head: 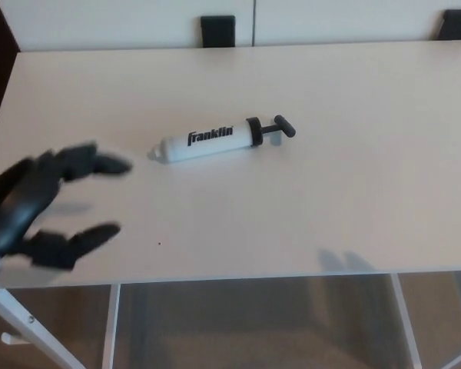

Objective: The robot walks towards a desk on which an air pump is kept in the middle. It lifts it up and holds it with its left hand and uses its right hand to compress it by pushing its handle inwards.

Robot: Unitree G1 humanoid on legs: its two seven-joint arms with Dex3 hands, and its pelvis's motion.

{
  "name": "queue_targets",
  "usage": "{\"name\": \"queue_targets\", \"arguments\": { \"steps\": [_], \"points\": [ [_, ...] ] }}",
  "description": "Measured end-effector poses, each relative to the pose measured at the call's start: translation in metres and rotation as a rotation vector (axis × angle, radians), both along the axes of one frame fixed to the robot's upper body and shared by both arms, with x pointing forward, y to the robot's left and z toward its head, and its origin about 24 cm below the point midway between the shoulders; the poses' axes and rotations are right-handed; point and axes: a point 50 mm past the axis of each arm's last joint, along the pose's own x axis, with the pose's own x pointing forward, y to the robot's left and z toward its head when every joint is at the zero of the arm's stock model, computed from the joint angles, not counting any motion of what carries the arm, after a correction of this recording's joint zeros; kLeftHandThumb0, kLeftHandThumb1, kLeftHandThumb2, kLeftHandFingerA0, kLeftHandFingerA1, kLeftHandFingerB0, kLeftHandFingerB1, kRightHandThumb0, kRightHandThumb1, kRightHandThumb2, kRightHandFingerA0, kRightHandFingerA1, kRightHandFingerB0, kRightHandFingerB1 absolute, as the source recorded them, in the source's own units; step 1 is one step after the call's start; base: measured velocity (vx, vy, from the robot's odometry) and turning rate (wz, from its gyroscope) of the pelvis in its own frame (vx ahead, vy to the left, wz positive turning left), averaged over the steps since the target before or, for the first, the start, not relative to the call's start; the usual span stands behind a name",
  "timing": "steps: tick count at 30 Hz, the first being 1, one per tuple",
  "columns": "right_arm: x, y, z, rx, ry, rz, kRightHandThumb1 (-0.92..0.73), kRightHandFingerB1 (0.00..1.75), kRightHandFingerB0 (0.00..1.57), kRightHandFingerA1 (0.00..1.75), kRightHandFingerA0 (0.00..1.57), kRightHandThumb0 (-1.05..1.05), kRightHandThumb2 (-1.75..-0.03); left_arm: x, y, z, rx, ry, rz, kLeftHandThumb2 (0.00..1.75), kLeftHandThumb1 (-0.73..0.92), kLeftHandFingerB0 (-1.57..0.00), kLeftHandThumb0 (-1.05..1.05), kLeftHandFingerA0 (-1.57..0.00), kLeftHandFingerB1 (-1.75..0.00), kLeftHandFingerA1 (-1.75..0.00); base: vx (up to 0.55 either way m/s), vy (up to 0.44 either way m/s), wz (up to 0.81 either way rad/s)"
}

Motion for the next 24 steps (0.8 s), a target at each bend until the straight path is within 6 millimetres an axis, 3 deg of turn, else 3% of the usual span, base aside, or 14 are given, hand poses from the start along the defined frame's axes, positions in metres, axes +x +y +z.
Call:
{"name": "queue_targets", "arguments": {
  "steps": [3, 10, 24],
  "points": [
    [-0.008, -0.003, -0.004, 0.001, 0.037, -0.006, -0.91, 0.28, 0.21, 0.31, 0.31, -0.83, -0.69, -0.023, 0.024, -0.012, -0.037, 0.061, 0.077, 0.68, 0.86, -0.16, -0.57, 0.00, -0.66, -0.73, 0.00, 0.000, 0.00],
    [-0.018, -0.005, -0.010, 0.011, 0.087, -0.009, -0.91, 0.28, 0.21, 0.31, 0.31, -0.83, -0.69, -0.063, 0.052, -0.027, -0.111, 0.184, 0.157, 0.68, 0.86, -0.16, -0.57, 0.00, -0.66, -0.73, 0.00, 0.000, 0.00],
    [-0.030, -0.009, -0.014, 0.012, 0.134, -0.007, -0.91, 0.28, 0.21, 0.31, 0.31, -0.83, -0.69, -0.121, 0.084, -0.022, -0.225, 0.295, 0.235, 0.68, 0.86, -0.16, -0.57, 0.00, -0.66, -0.73, 0.00, 0.000, 0.00]
  ]
}}
